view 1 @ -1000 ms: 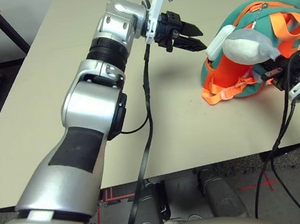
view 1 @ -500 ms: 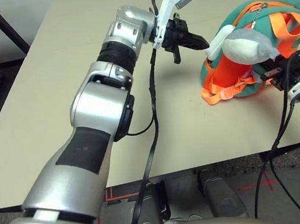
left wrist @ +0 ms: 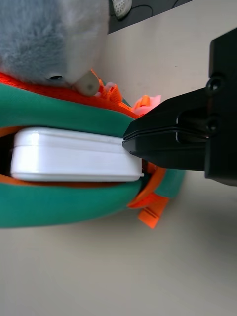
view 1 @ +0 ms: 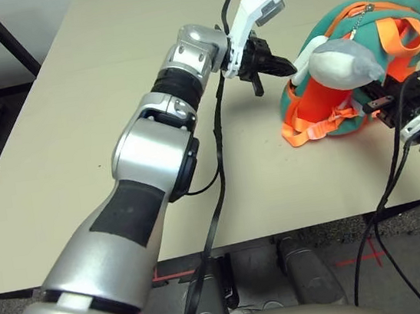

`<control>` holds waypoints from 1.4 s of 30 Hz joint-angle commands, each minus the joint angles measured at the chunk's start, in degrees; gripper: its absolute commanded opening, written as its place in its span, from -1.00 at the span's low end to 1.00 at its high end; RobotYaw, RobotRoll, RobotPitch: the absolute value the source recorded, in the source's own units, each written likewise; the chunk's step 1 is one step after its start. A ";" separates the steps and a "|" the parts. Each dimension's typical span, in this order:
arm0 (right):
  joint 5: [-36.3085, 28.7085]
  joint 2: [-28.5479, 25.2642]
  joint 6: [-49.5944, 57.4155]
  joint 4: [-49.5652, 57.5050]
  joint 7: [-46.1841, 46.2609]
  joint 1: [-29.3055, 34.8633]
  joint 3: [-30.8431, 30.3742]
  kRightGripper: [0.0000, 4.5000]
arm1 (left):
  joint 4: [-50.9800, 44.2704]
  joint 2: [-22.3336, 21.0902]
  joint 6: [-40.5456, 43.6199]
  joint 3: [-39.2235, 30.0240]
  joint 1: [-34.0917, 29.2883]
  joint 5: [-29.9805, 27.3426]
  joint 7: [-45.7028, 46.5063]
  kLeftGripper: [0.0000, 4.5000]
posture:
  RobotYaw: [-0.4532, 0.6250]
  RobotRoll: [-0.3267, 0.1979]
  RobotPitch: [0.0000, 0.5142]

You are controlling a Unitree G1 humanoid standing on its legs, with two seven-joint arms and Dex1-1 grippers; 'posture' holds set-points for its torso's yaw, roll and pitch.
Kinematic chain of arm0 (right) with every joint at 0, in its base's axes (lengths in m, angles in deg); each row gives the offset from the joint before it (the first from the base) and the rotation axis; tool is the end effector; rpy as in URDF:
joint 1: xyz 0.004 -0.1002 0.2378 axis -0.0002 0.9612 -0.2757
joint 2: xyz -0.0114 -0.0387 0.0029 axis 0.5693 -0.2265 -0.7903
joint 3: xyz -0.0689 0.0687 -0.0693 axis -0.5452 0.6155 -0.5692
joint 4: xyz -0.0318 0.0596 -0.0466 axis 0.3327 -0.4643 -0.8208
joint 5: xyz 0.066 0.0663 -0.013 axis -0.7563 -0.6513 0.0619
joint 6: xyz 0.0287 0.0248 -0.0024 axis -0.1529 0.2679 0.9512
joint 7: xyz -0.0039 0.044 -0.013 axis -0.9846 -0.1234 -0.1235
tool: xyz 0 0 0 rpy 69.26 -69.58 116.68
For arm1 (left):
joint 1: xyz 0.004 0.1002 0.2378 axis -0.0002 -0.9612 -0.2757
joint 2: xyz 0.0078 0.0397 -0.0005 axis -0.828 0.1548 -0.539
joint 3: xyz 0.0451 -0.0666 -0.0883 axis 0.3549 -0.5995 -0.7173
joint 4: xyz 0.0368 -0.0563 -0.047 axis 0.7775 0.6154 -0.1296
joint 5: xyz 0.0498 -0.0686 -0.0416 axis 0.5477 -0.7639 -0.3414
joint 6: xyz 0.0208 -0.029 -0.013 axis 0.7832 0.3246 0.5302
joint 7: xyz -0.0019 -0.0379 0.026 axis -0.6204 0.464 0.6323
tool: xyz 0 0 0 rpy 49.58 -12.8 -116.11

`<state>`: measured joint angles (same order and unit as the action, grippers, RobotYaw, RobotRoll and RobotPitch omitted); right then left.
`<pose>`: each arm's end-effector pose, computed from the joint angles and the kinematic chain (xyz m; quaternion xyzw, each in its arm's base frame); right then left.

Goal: Put the pencil case into the backpack and zip it.

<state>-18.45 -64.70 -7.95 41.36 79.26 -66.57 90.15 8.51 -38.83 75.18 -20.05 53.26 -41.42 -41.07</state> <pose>0.1857 -0.2349 0.1869 -0.0597 -0.0611 0.1304 0.9878 0.3859 0.0534 0.2608 0.1926 0.0892 -0.6587 0.7219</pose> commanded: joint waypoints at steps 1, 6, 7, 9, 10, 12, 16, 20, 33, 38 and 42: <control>-0.44 0.44 0.44 1.85 -0.37 -0.14 -1.48 -0.88 | 0.96 1.91 -0.73 -1.14 -0.17 0.43 2.45 -1.00 | -0.83 0.25 -0.47; -0.16 0.86 0.02 1.37 -0.49 -0.26 -2.13 -0.88 | 2.10 5.32 -1.68 -2.16 -0.59 0.89 8.21 -1.00 | -0.83 0.25 -0.48; -0.07 0.96 -0.02 1.28 -0.50 -0.36 -2.30 -0.88 | 2.30 5.89 -2.02 -2.09 -0.79 1.17 9.15 -1.00 | -0.83 0.25 -0.49; 0.09 1.13 -0.07 1.26 -0.53 -0.41 -2.47 -0.88 | 2.57 6.54 -2.48 -2.12 -1.08 1.45 10.21 -1.00 | -0.83 0.25 -0.49; 0.14 1.21 -0.09 1.20 -0.55 -0.46 -2.52 -0.88 | 2.73 6.98 -2.33 -2.33 -1.30 1.36 10.75 -1.00 | -0.83 0.25 -0.49; 0.28 1.28 -0.21 1.04 -0.65 -0.57 -2.65 -0.88 | 2.92 7.68 -2.65 -2.45 -1.95 1.65 11.49 -1.00 | -0.84 0.25 -0.50; 0.51 1.32 -0.33 0.82 -0.84 -0.65 -2.73 -0.88 | 2.83 7.93 -3.12 -2.78 -2.35 2.24 11.05 -1.00 | -0.83 0.25 -0.52; 0.68 1.12 -0.46 0.33 -1.17 -0.91 -2.45 -0.88 | 1.95 5.73 -2.77 -3.05 -0.21 2.08 8.08 -1.00 | -0.80 0.25 -0.52; 1.66 0.98 -1.15 -2.05 -3.37 -2.47 -2.92 -0.88 | -1.49 -3.03 0.02 -4.27 3.90 0.73 1.49 -1.00 | -0.68 0.25 -0.53; 2.12 1.11 -1.13 -2.56 -3.85 -3.25 -3.24 -0.88 | -1.17 -1.26 -0.07 -4.04 1.96 0.91 2.51 -1.00 | -0.70 0.25 -0.52; 2.19 1.10 -0.84 -2.30 -3.72 -3.41 -3.10 -0.88 | -0.81 0.38 -0.48 -3.63 0.68 1.39 3.33 -1.00 | -0.74 0.25 -0.51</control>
<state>-16.00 -63.72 -8.49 38.49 76.48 -69.64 88.40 7.89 -38.95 74.84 -23.90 54.67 -40.36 -38.19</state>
